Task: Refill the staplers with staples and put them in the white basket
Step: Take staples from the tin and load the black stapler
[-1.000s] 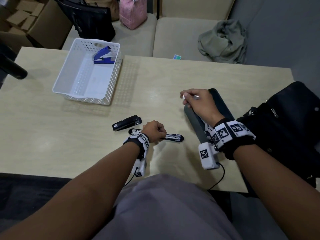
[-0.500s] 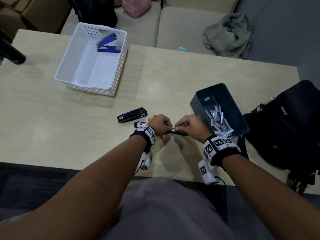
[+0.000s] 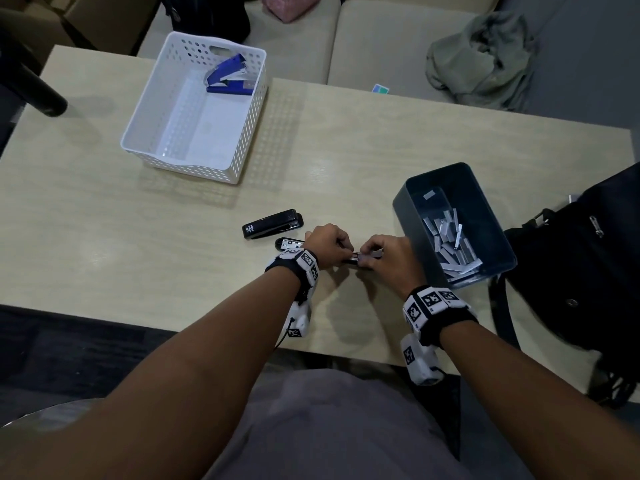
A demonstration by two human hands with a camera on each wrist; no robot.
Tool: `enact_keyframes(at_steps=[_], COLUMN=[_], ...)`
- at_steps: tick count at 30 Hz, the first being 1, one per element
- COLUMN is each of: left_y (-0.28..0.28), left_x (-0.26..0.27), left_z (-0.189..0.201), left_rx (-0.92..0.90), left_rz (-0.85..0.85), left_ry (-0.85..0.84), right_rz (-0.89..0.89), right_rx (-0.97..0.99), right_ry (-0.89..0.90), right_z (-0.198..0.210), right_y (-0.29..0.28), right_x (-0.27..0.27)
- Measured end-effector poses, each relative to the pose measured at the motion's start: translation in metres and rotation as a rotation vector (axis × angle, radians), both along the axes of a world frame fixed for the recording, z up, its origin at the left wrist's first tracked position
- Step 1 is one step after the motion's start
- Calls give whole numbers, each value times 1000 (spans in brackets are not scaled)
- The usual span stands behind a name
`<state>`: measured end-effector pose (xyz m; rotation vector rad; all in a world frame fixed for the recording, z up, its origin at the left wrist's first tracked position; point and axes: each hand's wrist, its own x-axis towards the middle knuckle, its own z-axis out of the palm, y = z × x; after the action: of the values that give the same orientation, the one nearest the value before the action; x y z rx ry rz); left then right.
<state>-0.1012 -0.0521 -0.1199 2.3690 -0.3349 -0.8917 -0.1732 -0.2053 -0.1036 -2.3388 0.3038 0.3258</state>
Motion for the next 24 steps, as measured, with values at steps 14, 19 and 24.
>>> enact_keyframes(at_steps=[14,19,24], left_y=[0,0,0], left_x=[0,-1,-1], left_z=[-3,-5,-4], left_rx=[-4,-3,-8], left_rz=[3,10,9], left_ry=[-26,-26,-23], right_rz=[90,104,127], right_rx=[-138,-158,-128], right_ry=[-100,-91,-69], right_z=[2,1,-4], right_y=[10,9,4], right_x=[-5,-2,-2])
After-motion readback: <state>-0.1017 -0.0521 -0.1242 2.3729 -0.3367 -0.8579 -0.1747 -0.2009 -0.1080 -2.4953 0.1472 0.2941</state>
